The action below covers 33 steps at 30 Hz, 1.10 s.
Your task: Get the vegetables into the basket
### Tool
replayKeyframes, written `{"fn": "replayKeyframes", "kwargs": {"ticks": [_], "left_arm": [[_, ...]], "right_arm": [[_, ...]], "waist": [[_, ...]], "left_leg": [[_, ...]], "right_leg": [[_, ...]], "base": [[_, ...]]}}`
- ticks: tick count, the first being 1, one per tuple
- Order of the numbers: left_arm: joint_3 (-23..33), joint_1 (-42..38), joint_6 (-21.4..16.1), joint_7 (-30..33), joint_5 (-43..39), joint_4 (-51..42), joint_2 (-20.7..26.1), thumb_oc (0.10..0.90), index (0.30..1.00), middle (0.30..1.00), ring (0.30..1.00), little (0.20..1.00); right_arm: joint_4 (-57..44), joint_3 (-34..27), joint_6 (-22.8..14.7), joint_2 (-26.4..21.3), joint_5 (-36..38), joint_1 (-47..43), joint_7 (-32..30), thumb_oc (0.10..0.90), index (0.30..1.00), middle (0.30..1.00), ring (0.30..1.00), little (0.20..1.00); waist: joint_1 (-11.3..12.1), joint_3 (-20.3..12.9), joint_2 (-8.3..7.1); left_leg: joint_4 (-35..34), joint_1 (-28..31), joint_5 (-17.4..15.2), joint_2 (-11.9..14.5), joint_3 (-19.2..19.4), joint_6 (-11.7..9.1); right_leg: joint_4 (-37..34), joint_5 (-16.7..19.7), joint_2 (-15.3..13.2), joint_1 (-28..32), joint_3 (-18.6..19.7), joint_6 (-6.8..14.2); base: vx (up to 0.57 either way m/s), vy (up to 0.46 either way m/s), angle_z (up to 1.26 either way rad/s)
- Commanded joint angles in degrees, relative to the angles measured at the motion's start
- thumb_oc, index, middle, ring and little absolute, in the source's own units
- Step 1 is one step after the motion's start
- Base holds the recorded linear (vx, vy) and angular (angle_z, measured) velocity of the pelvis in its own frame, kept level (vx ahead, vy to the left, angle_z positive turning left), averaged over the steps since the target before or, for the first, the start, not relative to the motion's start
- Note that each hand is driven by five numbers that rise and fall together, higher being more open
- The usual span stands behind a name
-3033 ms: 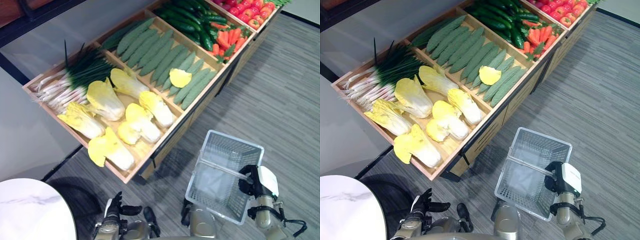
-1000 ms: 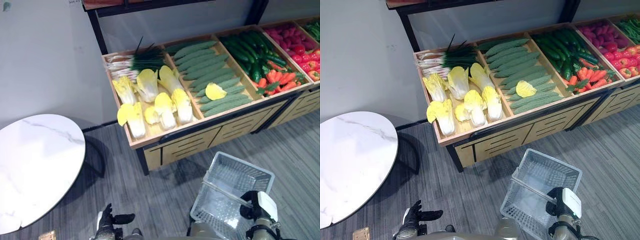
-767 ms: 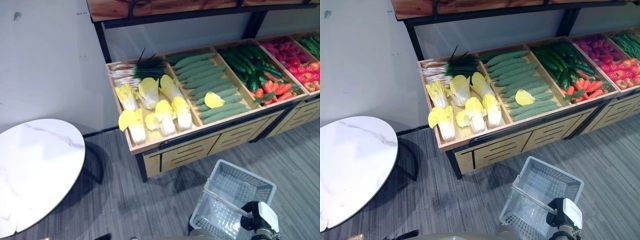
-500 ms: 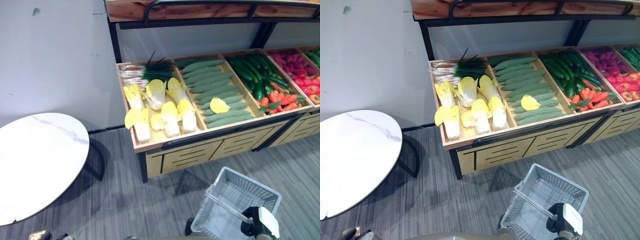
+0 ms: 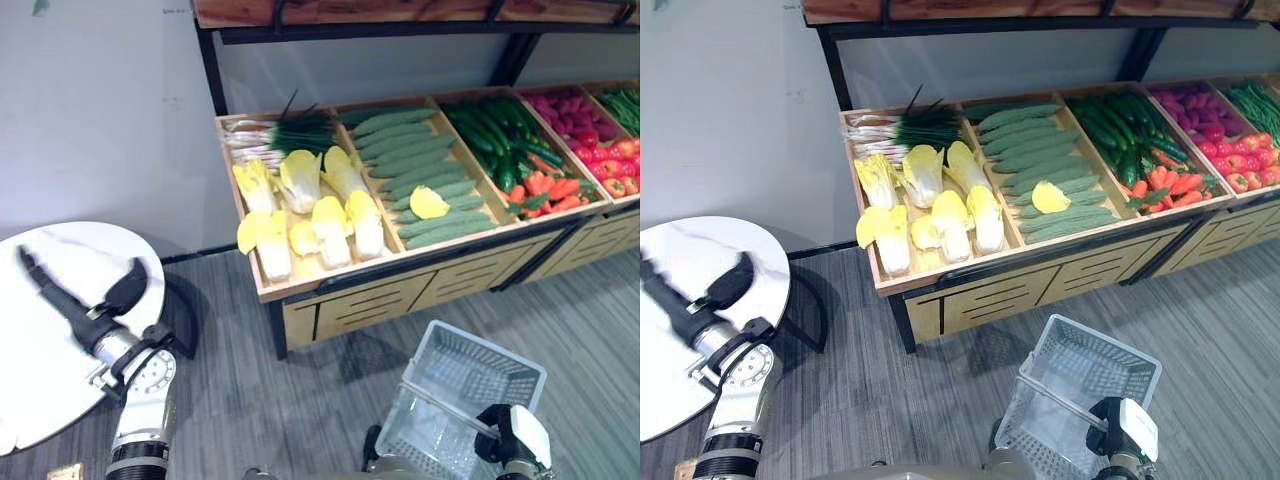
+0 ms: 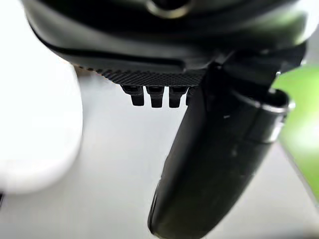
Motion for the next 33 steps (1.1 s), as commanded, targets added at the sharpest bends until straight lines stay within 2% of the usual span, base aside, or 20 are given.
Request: {"fn": "replayKeyframes", "kwargs": {"ticks": [1,5,10,12,21,25,33], "left_arm": [[-4.0,-10.3,-5.0,-7.6,-3.2,-4.4,5.2,0.9,1.0,1.0,1.0,1.0],[-6.5,-12.5,-4.8,-6.8,-0.1,-2.8,4.8,0.9,1.0,1.0,1.0,1.0],[-7.4,-16.4,-1.0,-0.2,12.0,2.1,4.1,0.9,1.0,1.0,1.0,1.0],[-7.2,-17.8,1.7,1.9,16.0,4.0,2.6,0.9,1.0,1.0,1.0,1.0],[-9.8,-22.6,2.8,1.0,15.0,11.2,0.6,0.9,1.0,1.0,1.0,1.0],[-11.2,-24.3,4.1,1.4,20.4,12.9,1.5,0.9,1.0,1.0,1.0,1.0],[-9.4,-26.0,8.6,7.1,25.4,15.6,0.3,0.9,1.0,1.0,1.0,1.0]], "right_arm": [[-6.8,0.8,-1.5,-6.1,-1.6,-3.4,-2.2,0.4,0.3,0.3,0.3,0.3],[-7.4,1.4,-1.9,-6.3,-2.0,-3.2,-1.8,0.4,0.3,0.3,0.3,0.3],[-9.1,2.8,-3.1,-6.3,-2.2,-2.8,-1.0,0.4,0.3,0.3,0.3,0.3],[-8.6,3.2,-3.5,-5.9,-2.1,-2.7,-1.3,0.4,0.3,0.3,0.3,0.3],[-9.4,4.7,-4.1,-6.7,-1.6,-4.0,-0.8,0.4,0.3,0.3,0.3,0.3],[-9.8,5.4,-4.2,-7.0,-1.7,-5.1,-0.5,0.4,0.3,0.3,0.3,0.3],[-8.5,6.3,-4.8,-5.8,-2.0,-5.0,-1.7,0.4,0.3,0.3,0.3,0.3]], "waist": [[-2.7,0.7,-0.25],[-3.9,0.7,-0.14],[-5.2,0.9,-0.29],[-5.5,1.0,-0.41],[-6.7,1.6,-0.31],[-7.0,1.8,-0.31],[-6.8,2.0,-0.25]], "left_leg": [[0.0,-1.3,-5.4,0.4,-0.5,-0.1],[0.0,-1.1,-5.5,0.3,0.4,-0.1],[0.0,-1.0,-5.5,0.6,1.2,-0.1],[0.0,-1.1,-5.5,0.8,1.2,-0.2],[0.0,-1.7,-5.1,1.1,1.7,-0.4],[0.0,-2.1,-5.0,1.3,2.0,-0.6],[0.0,-2.0,-4.9,1.7,1.8,-0.8]], "right_leg": [[0.0,-5.9,-2.0,3.9,1.0,3.8],[0.0,-5.9,-1.8,3.2,2.0,3.9],[0.0,-6.1,-1.4,2.6,3.3,3.8],[0.0,-6.3,-1.2,2.6,3.4,3.7],[0.0,-6.3,-0.6,1.6,4.1,3.5],[0.0,-6.3,-0.3,1.0,4.4,3.5],[0.0,-6.8,0.1,1.2,4.3,3.3]], "base": [[-0.01,0.021,-0.11],[0.01,0.004,-0.25],[0.02,-0.016,-0.15],[0.03,-0.037,-0.17],[0.0,-0.007,-0.02],[0.0,-0.025,-0.07],[0.01,-0.019,-0.04]]}}
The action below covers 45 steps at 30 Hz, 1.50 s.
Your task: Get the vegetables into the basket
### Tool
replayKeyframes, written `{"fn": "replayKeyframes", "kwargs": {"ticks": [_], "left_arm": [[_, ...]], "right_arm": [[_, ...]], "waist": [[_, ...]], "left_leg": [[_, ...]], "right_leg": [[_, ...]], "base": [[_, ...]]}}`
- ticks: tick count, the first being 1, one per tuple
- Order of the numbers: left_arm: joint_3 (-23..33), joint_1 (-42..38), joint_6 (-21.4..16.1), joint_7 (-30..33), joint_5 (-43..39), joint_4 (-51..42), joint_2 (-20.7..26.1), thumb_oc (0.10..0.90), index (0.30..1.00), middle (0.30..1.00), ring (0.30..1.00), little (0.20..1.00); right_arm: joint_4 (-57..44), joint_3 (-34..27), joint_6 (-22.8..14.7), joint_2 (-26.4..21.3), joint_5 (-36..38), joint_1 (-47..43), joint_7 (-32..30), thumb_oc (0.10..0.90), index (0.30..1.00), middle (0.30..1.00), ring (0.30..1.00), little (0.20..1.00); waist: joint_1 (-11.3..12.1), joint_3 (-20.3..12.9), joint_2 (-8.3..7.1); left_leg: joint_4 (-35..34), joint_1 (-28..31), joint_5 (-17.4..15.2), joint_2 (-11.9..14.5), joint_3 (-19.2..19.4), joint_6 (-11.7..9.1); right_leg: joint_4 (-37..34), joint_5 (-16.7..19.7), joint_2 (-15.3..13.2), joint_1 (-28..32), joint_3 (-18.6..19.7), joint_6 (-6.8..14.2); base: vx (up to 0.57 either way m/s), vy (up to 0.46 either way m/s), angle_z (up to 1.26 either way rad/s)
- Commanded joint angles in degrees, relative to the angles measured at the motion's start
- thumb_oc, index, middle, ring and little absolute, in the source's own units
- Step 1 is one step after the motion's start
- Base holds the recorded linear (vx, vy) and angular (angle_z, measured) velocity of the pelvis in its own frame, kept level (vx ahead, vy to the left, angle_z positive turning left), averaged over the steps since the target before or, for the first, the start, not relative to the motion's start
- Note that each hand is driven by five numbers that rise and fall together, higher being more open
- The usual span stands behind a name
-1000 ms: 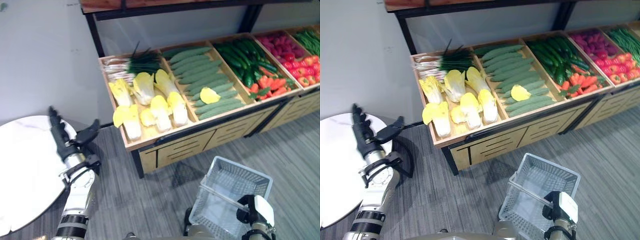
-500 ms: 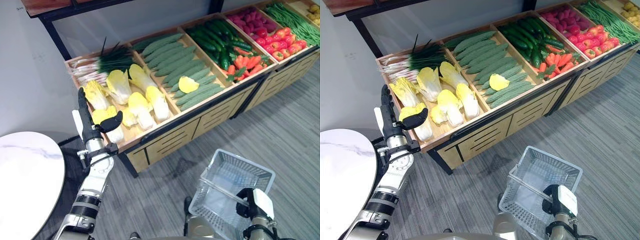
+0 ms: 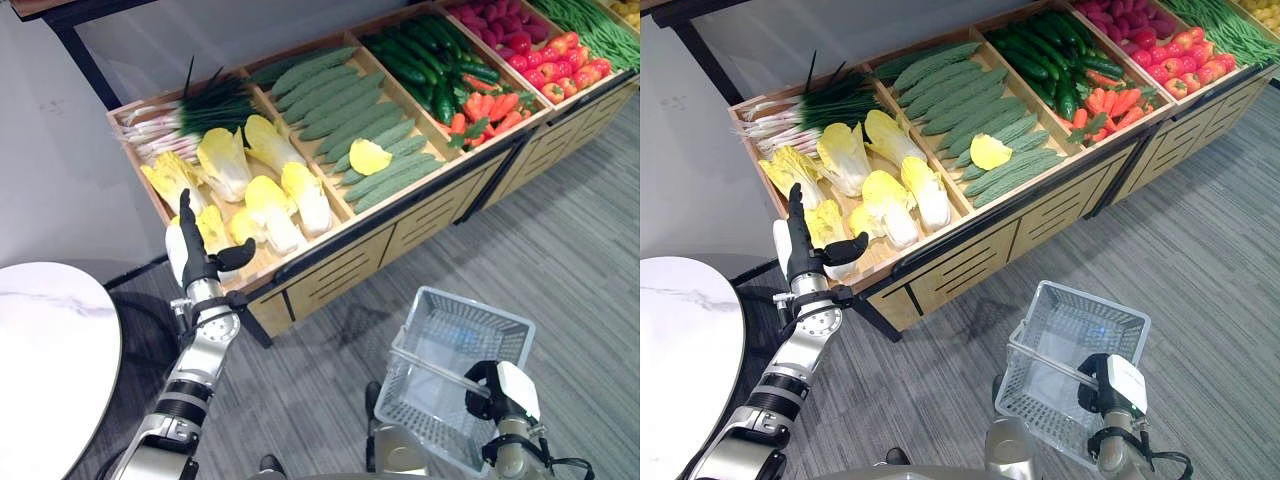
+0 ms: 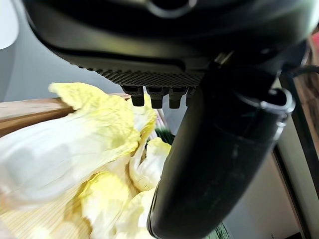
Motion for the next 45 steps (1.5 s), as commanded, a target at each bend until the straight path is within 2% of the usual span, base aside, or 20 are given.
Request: {"fn": "replayKeyframes", "kwargs": {"ticks": [1,12,23,29,38,45], "left_arm": [[2.1,-9.7,-0.9,6.1,7.2,2.2,3.2,0.9,1.0,1.0,1.0,1.0],[3.3,-9.3,4.1,9.3,17.0,5.0,6.3,0.9,1.0,1.0,1.0,1.0],[4.7,-10.7,6.6,11.0,14.5,10.3,4.6,0.9,1.0,1.0,1.0,1.0],[2.4,-13.6,6.8,10.6,13.4,16.1,4.6,0.9,1.0,1.0,1.0,1.0],[-0.3,-16.0,6.6,9.6,13.8,19.7,5.2,0.9,1.0,1.0,1.0,1.0],[1.8,-16.0,9.3,13.0,11.2,26.9,3.1,0.9,1.0,1.0,1.0,1.0]], "right_arm": [[-1.6,2.3,-4.7,-1.6,-0.4,-2.3,-3.6,0.4,0.3,0.3,0.3,0.3],[-1.6,2.9,-5.3,-0.8,-0.9,-2.6,-3.8,0.4,0.3,0.3,0.3,0.3],[-3.2,3.9,-5.2,-0.8,-1.2,-3.0,-3.9,0.4,0.3,0.3,0.3,0.3],[-3.1,5.6,-5.6,-0.7,-1.1,-4.0,-3.9,0.4,0.3,0.3,0.3,0.3],[-3.3,6.5,-6.0,-1.2,-0.7,-5.5,-4.0,0.4,0.3,0.3,0.3,0.3],[-3.8,7.4,-6.5,-1.0,-1.3,-4.8,-4.9,0.4,0.3,0.3,0.3,0.3]], "waist": [[-0.3,-1.0,-2.84],[-0.1,-0.2,-3.36],[-0.5,0.9,-3.75],[-1.3,1.2,-3.92],[-2.0,2.0,-3.81],[-2.4,2.1,-3.97]], "left_leg": [[0.0,-1.2,-4.5,0.9,-3.9,-0.9],[0.0,-1.5,-4.6,1.2,-3.6,-1.0],[0.0,-2.5,-4.2,1.3,-3.6,-1.1],[0.0,-3.5,-3.8,1.5,-3.4,-1.3],[0.0,-3.9,-3.4,1.8,-2.6,-1.6],[0.0,-3.8,-3.4,2.0,-2.3,-1.7]], "right_leg": [[0.0,-7.8,-2.3,6.0,-1.2,3.9],[0.0,-7.9,-2.0,5.5,-1.1,3.9],[0.0,-7.5,-1.9,4.3,-0.7,3.7],[0.0,-7.3,-1.8,3.0,-0.4,3.7],[0.0,-7.1,-1.6,1.9,0.0,3.7],[0.0,-7.2,-1.4,1.7,0.1,3.6]], "base": [[0.0,0.0,0.0],[0.0,0.0,0.0],[0.0,0.0,0.0],[0.0,-0.001,-0.01],[0.0,-0.004,-0.03],[0.0,-0.006,-0.02]]}}
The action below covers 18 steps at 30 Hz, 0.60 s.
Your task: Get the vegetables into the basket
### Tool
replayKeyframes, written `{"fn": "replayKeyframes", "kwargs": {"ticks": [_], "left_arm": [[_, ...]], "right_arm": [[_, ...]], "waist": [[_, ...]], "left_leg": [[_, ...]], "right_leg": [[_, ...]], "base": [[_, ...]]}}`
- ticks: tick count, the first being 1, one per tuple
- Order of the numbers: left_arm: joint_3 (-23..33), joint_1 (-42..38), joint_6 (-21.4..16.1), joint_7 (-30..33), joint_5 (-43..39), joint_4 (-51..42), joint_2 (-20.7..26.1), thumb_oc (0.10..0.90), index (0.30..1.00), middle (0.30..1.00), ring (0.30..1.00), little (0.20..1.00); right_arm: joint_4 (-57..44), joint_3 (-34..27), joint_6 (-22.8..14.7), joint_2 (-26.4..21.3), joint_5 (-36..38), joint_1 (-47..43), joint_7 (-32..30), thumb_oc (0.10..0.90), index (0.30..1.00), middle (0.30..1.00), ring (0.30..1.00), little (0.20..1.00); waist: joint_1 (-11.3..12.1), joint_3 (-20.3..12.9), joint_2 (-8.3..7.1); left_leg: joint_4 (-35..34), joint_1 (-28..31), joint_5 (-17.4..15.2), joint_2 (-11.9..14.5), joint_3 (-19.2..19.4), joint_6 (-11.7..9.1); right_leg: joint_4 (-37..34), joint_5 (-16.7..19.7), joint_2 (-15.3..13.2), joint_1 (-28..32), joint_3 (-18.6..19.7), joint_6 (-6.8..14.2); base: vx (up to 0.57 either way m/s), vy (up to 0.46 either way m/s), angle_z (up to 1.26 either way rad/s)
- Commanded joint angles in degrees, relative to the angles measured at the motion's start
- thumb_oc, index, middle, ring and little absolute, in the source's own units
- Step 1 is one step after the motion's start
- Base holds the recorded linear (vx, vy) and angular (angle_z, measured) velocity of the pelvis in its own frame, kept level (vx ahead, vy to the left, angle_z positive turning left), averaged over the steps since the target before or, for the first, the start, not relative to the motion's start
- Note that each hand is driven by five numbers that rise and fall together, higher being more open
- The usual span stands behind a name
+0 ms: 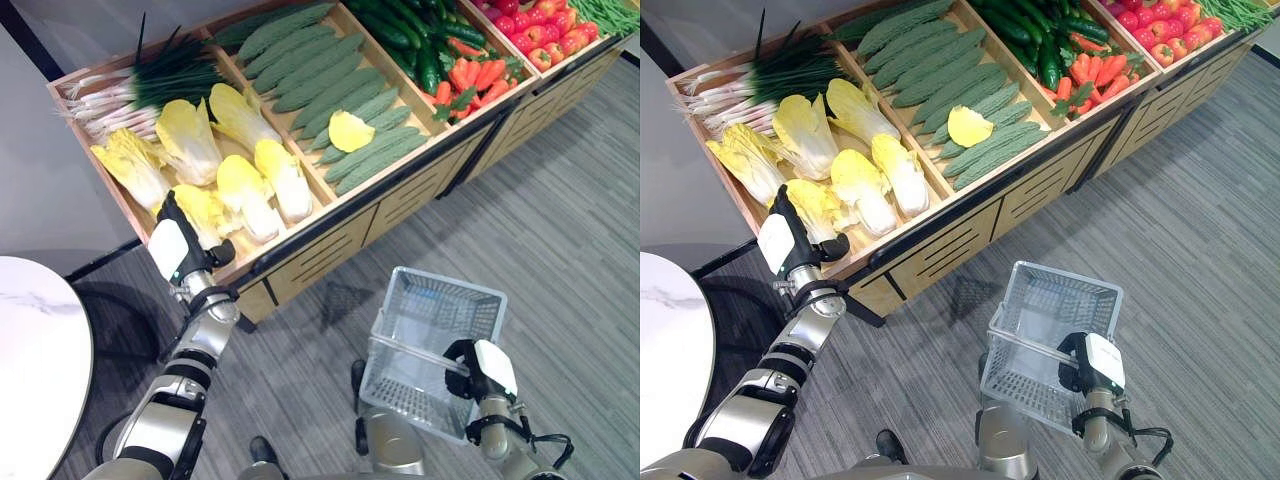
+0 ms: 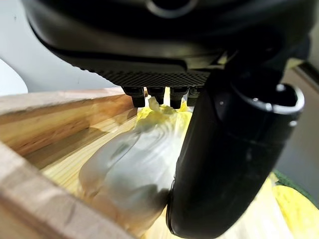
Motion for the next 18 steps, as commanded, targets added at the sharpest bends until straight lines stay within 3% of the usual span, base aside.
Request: {"fn": "replayKeyframes", "kwargs": {"ticks": [1,6,9,10,11,12,13,14,18], "left_arm": [[3.0,-4.3,1.1,5.9,-1.3,4.9,2.9,0.9,1.0,1.0,1.0,1.0],[5.9,-3.0,1.1,9.3,-6.4,8.8,0.9,0.9,1.0,1.0,1.0,1.0],[10.0,-3.0,0.1,12.1,-16.3,15.8,-2.1,0.9,1.0,1.0,1.0,1.0],[10.0,-3.0,0.1,12.1,-16.3,15.8,-2.1,0.9,1.0,1.0,1.0,1.0],[12.5,-3.2,-1.2,12.4,-23.0,18.4,-3.9,0.855,0.937,0.937,0.937,0.937],[14.7,-5.3,-1.9,12.9,-31.3,22.2,-5.8,0.52,0.467,0.467,0.467,0.467],[14.7,-5.4,-1.9,12.9,-31.3,22.3,-5.8,0.457,0.38,0.38,0.38,0.38],[14.3,-6.2,-1.5,11.3,-33.4,23.8,-6.6,0.4,0.3,0.3,0.3,0.3],[13.3,-9.1,-0.6,7.7,-37.9,26.7,-7.9,0.4,0.3,0.3,0.3,0.3]], "right_arm": [[-2.6,2.5,-4.5,-1.0,-0.9,-0.5,-4.4,0.4,0.3,0.3,0.3,0.3],[-2.3,3.0,-4.7,-0.6,-1.1,-0.1,-5.1,0.4,0.3,0.3,0.3,0.3],[-2.0,4.0,-4.9,-0.4,-1.0,-0.1,-5.7,0.4,0.3,0.3,0.3,0.3],[-2.0,4.0,-4.9,-0.4,-1.0,-0.1,-5.7,0.4,0.3,0.3,0.3,0.3],[-2.0,4.3,-4.8,-0.4,-1.1,-0.5,-6.0,0.4,0.3,0.3,0.3,0.3],[-2.3,5.2,-5.1,-0.8,-1.1,-0.8,-5.9,0.4,0.3,0.3,0.3,0.3],[-2.3,5.2,-5.1,-0.9,-1.1,-0.8,-5.9,0.4,0.3,0.3,0.3,0.3],[-2.5,5.5,-5.2,-1.2,-1.2,-1.1,-5.9,0.4,0.3,0.3,0.3,0.3],[-3.0,6.2,-5.6,-2.4,-0.7,-2.2,-5.4,0.4,0.3,0.3,0.3,0.3]], "waist": [[-0.2,-0.6,-2.49],[-0.2,-0.6,-2.67],[-0.3,-0.7,-2.74],[-0.3,-0.7,-2.74],[-0.2,-0.7,-2.67],[-0.5,-0.9,-2.45],[-0.5,-0.9,-2.43],[-0.6,-1.0,-2.24],[-0.9,-0.8,-1.71]], "left_leg": [[0.0,-1.2,-3.6,1.4,-3.4,-1.4],[0.0,-0.9,-3.6,1.5,-3.3,-1.4],[0.0,-0.5,-3.6,1.6,-3.2,-1.5],[0.0,-0.5,-3.6,1.6,-3.2,-1.5],[0.0,-0.3,-3.6,1.7,-3.2,-1.5],[0.0,-0.1,-3.7,1.6,-3.0,-1.5],[0.0,-0.1,-3.7,1.6,-3.0,-1.5],[0.0,0.0,-3.7,1.6,-2.9,-1.5],[0.0,0.2,-3.7,1.5,-2.8,-1.6]], "right_leg": [[0.0,-7.8,-2.6,5.4,-1.1,4.3],[0.0,-8.0,-2.5,5.8,-1.1,4.1],[0.0,-8.1,-2.5,6.1,-1.4,4.1],[0.0,-8.1,-2.5,6.1,-1.4,4.1],[0.0,-8.2,-2.5,6.4,-1.5,4.0],[0.0,-8.1,-2.5,6.6,-1.6,4.1],[0.0,-8.1,-2.5,6.6,-1.6,4.1],[0.0,-8.1,-2.4,6.6,-1.7,4.1],[0.0,-8.0,-2.5,6.7,-1.8,4.2]], "base": [[0.02,-0.023,-0.06],[0.01,-0.009,-0.07],[0.01,-0.002,-0.01],[0.0,0.0,0.0],[0.0,0.0,0.0],[0.0,0.0,0.0],[0.03,0.026,0.0],[0.0,0.0,0.0],[0.0,0.008,0.0]]}}
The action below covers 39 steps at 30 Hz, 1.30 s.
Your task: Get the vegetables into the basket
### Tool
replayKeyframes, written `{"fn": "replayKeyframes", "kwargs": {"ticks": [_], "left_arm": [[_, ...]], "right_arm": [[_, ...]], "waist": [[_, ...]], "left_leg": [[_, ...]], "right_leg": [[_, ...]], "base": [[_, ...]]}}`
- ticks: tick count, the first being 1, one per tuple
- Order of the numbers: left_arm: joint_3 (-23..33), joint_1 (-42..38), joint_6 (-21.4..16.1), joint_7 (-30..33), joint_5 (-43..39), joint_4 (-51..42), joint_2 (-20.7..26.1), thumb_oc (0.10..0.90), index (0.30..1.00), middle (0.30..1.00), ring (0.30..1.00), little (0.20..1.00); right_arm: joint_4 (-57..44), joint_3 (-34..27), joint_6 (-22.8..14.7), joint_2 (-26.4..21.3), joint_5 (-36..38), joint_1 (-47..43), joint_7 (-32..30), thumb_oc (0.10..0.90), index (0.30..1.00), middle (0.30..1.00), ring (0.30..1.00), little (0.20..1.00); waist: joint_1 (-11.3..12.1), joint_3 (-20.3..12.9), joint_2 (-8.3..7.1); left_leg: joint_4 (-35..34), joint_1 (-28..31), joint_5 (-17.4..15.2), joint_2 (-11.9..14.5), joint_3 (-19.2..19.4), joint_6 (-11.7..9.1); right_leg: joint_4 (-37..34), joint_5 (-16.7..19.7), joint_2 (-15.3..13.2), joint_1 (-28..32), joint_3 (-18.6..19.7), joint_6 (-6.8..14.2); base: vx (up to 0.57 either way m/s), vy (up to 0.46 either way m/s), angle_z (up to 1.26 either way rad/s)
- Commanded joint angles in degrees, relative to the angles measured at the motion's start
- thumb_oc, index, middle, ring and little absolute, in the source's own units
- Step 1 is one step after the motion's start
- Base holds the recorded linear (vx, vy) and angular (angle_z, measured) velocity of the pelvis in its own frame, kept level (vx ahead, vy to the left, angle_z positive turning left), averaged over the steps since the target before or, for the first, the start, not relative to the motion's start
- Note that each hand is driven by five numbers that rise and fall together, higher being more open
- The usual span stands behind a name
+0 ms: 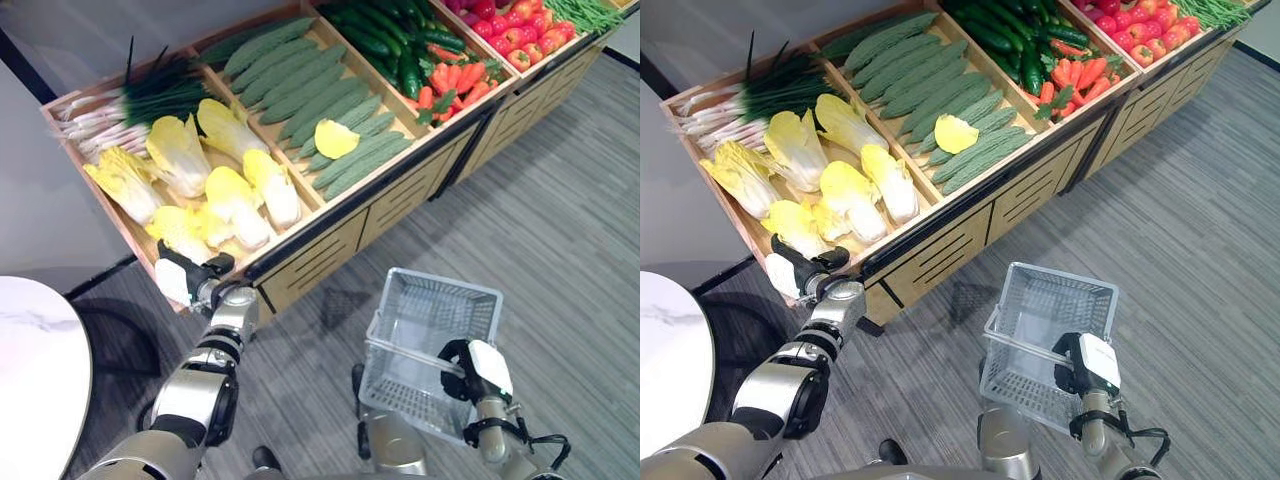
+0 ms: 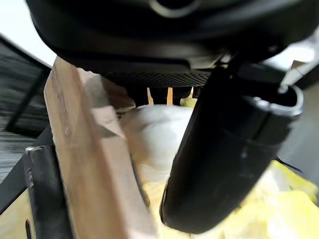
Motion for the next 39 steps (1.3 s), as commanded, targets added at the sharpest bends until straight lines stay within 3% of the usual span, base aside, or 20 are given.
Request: {"fn": "replayKeyframes", "kwargs": {"ticks": [1,7,12,16,17,18,19,22,25,27,29,30,31,32,33,34,35,36,37,39], "left_arm": [[2.7,1.0,3.9,-2.6,-8.9,9.1,0.0,0.4,0.3,0.3,0.3,0.3],[1.2,-2.4,4.8,-5.2,-9.9,10.7,0.3,0.4,0.3,0.3,0.3,0.3],[2.8,-4.1,1.6,-0.2,-11.9,5.2,0.3,0.4,0.3,0.3,0.3,0.3],[3.6,-1.8,-6.3,13.6,-5.3,-17.3,0.3,0.4,0.3,0.3,0.3,0.3],[3.6,0.2,-7.3,16.3,-2.3,-23.8,0.1,0.4,0.3,0.3,0.3,0.3],[3.5,0.4,-7.2,16.4,-2.2,-24.1,0.0,0.4,0.3,0.3,0.3,0.3],[4.3,4.0,-8.7,19.7,4.2,-35.1,0.4,0.4,0.3,0.3,0.3,0.3],[5.5,7.0,-9.6,20.2,9.6,-46.2,0.6,0.4,0.3,0.3,0.3,0.3],[2.5,9.5,-11.2,15.6,17.7,-62.9,0.9,0.4,0.3,0.3,0.3,0.3],[2.0,11.1,-12.4,13.5,17.2,-64.6,0.6,0.4,0.3,0.3,0.3,0.3],[-1.5,13.1,-16.1,6.2,15.8,-69.6,1.9,0.4,0.3,0.3,0.3,0.3],[-1.5,13.2,-16.2,6.1,15.7,-69.6,1.9,0.4,0.3,0.3,0.3,0.3],[-7.5,20.6,-25.4,-20.4,-4.8,-75.3,6.7,0.4,0.3,0.3,0.3,0.3],[-9.1,24.0,-26.5,-34.3,-20.1,-76.3,9.9,0.4,0.3,0.3,0.3,0.3],[-9.3,26.6,-25.0,-45.8,-30.6,-77.5,13.6,0.4,0.3,0.3,0.3,0.3],[-9.0,28.3,-24.4,-50.3,-36.2,-77.3,13.6,0.4,0.3,0.3,0.3,0.3],[-10.7,29.6,-20.7,-57.7,-44.3,-76.5,12.6,0.4,0.3,0.3,0.3,0.3],[-10.6,29.6,-20.7,-57.9,-44.4,-76.4,12.7,0.4,0.3,0.3,0.3,0.3],[-11.1,33.0,-16.1,-65.9,-48.6,-77.8,13.5,0.4,0.3,0.3,0.3,0.3],[-13.0,35.6,-12.7,-70.9,-51.2,-78.1,13.8,0.4,0.3,0.3,0.3,0.3]], "right_arm": [[-2.8,2.8,-4.8,-0.8,-0.4,-2.5,-3.3,0.4,0.3,0.3,0.3,0.3],[-3.4,3.6,-5.7,-1.9,0.2,-3.3,-2.7,0.4,0.3,0.3,0.3,0.3],[-2.4,2.5,-5.2,-1.5,0.5,-2.6,-3.2,0.4,0.3,0.3,0.3,0.3],[-0.4,0.1,-3.5,0.2,0.9,-1.7,-4.7,0.4,0.3,0.3,0.3,0.3],[0.1,-0.4,-3.2,0.8,1.1,-1.7,-4.9,0.4,0.3,0.3,0.3,0.3],[0.1,-0.4,-3.2,0.9,1.1,-1.6,-4.9,0.4,0.3,0.3,0.3,0.3],[0.5,-1.1,-2.7,2.2,1.5,-1.4,-4.7,0.4,0.3,0.3,0.3,0.3],[0.8,-2.2,-1.6,3.0,1.8,-0.8,-3.9,0.4,0.3,0.3,0.3,0.3],[3.8,-3.2,-1.1,4.0,1.8,-0.3,-3.2,0.4,0.3,0.3,0.3,0.3],[3.9,-3.2,-1.3,4.2,1.8,0.2,-2.9,0.4,0.3,0.3,0.3,0.3],[4.8,-4.1,-0.9,4.4,2.4,0.3,-2.6,0.4,0.3,0.3,0.3,0.3],[4.8,-4.1,-0.9,4.4,2.4,0.3,-2.6,0.4,0.3,0.3,0.3,0.3],[3.8,-6.3,0.4,3.8,3.7,0.1,-1.0,0.4,0.3,0.3,0.3,0.3],[3.4,-7.4,1.1,2.9,4.0,-0.1,0.0,0.4,0.3,0.3,0.3,0.3],[2.1,-7.8,1.8,1.8,3.5,0.0,1.1,0.4,0.3,0.3,0.3,0.3],[0.5,-8.0,2.4,1.3,2.4,0.6,1.7,0.4,0.3,0.3,0.3,0.3],[0.1,-8.5,2.8,1.0,1.4,0.9,2.3,0.4,0.3,0.3,0.3,0.3],[0.1,-8.5,2.8,1.0,1.4,0.9,2.3,0.4,0.3,0.3,0.3,0.3],[-1.2,-9.7,3.5,0.7,-0.4,1.5,3.1,0.4,0.3,0.3,0.3,0.3],[-0.9,-10.5,3.6,0.8,-1.3,1.7,4.2,0.4,0.3,0.3,0.3,0.3]], "waist": [[0.0,0.6,-3.99],[-0.1,0.9,-3.73],[0.2,0.9,-3.6],[1.5,1.4,-3.88],[1.8,1.5,-4.09],[1.8,1.4,-4.18],[2.6,1.1,-4.71],[3.2,0.1,-5.09],[4.3,-1.0,-5.02],[4.6,-1.6,-5.21],[5.0,-2.0,-5.01],[5.0,-2.1,-5.06],[5.4,-2.4,-4.57],[5.6,-2.5,-4.22],[5.5,-2.9,-4.06],[5.4,-3.5,-4.23],[5.3,-3.7,-4.08],[5.3,-3.8,-4.14],[5.1,-4.4,-4.04],[5.1,-4.7,-3.93]], "left_leg": [[0.0,-1.1,-3.6,0.7,-3.8,-1.6],[0.0,-0.8,-3.5,0.7,-3.8,-1.6],[0.0,-0.2,-3.7,0.6,-4.2,-1.6],[0.0,0.2,-4.0,0.6,-5.1,-1.5],[0.0,0.2,-4.1,0.6,-5.3,-1.5],[0.0,0.0,-3.9,0.5,-5.3,-1.4],[0.0,0.1,-4.1,0.4,-5.5,-1.3],[0.0,0.3,-4.7,0.3,-5.8,-1.0],[0.0,0.7,-5.6,-0.2,-6.9,-0.5],[0.0,0.4,-5.5,-0.4,-7.0,-0.3],[0.0,0.4,-5.6,-0.7,-7.5,-0.1],[0.0,0.4,-5.6,-0.7,-7.5,-0.1],[0.0,0.5,-5.5,-1.1,-7.9,0.1],[0.0,0.8,-5.7,-1.1,-7.8,0.1],[0.0,1.1,-5.7,-1.1,-7.5,0.0],[0.0,1.2,-5.7,-1.2,-7.2,0.0],[0.0,1.6,-5.9,-1.2,-7.0,0.0],[0.0,1.4,-5.8,-1.2,-7.0,0.0],[0.0,1.8,-6.0,-1.3,-6.7,0.1],[0.0,2.1,-6.1,-1.4,-6.5,0.2]], "right_leg": [[0.0,-7.4,-3.5,6.0,-2.6,4.4],[0.0,-7.5,-3.5,6.2,-2.7,4.5],[0.0,-7.8,-3.7,7.1,-3.0,4.5],[0.0,-8.1,-4.0,8.1,-3.9,4.4],[0.0,-8.2,-4.1,8.3,-4.1,4.4],[0.0,-8.0,-4.2,8.1,-4.1,4.3],[0.0,-8.1,-4.4,8.4,-4.1,4.2],[0.0,-8.3,-4.6,8.9,-4.0,4.2],[0.0,-8.5,-4.9,9.8,-4.4,4.3],[0.0,-8.3,-5.1,9.7,-4.4,4.3],[0.0,-8.2,-5.3,9.9,-4.6,4.3],[0.0,-8.3,-5.3,9.9,-4.7,4.3],[0.0,-8.1,-5.6,10.2,-4.9,4.4],[0.0,-8.0,-5.7,10.5,-5.1,4.5],[0.0,-8.0,-5.9,10.7,-5.1,4.6],[0.0,-7.9,-6.0,10.7,-4.9,4.6],[0.0,-8.0,-6.0,11.1,-4.9,4.7],[0.0,-8.0,-6.0,10.9,-4.8,4.7],[0.0,-8.0,-6.1,11.0,-4.6,4.8],[0.0,-8.1,-6.1,11.3,-4.4,4.9]], "base": [[0.0,0.0,0.0],[0.0,0.0,0.0],[0.0,0.006,0.02],[-0.02,-0.002,0.04],[-0.03,-0.016,0.07],[-0.04,-0.016,0.21],[-0.03,-0.01,0.2],[-0.01,-0.002,0.05],[-0.02,0.036,0.21],[-0.03,0.026,0.17],[-0.02,0.032,0.17],[-0.05,0.07,0.12],[-0.04,0.084,0.06],[-0.04,0.111,0.04],[0.01,0.067,0.0],[0.01,0.056,-0.01],[0.0,0.0,0.0],[0.01,0.044,0.03],[0.0,0.034,0.02],[0.0,0.031,-0.07]]}}
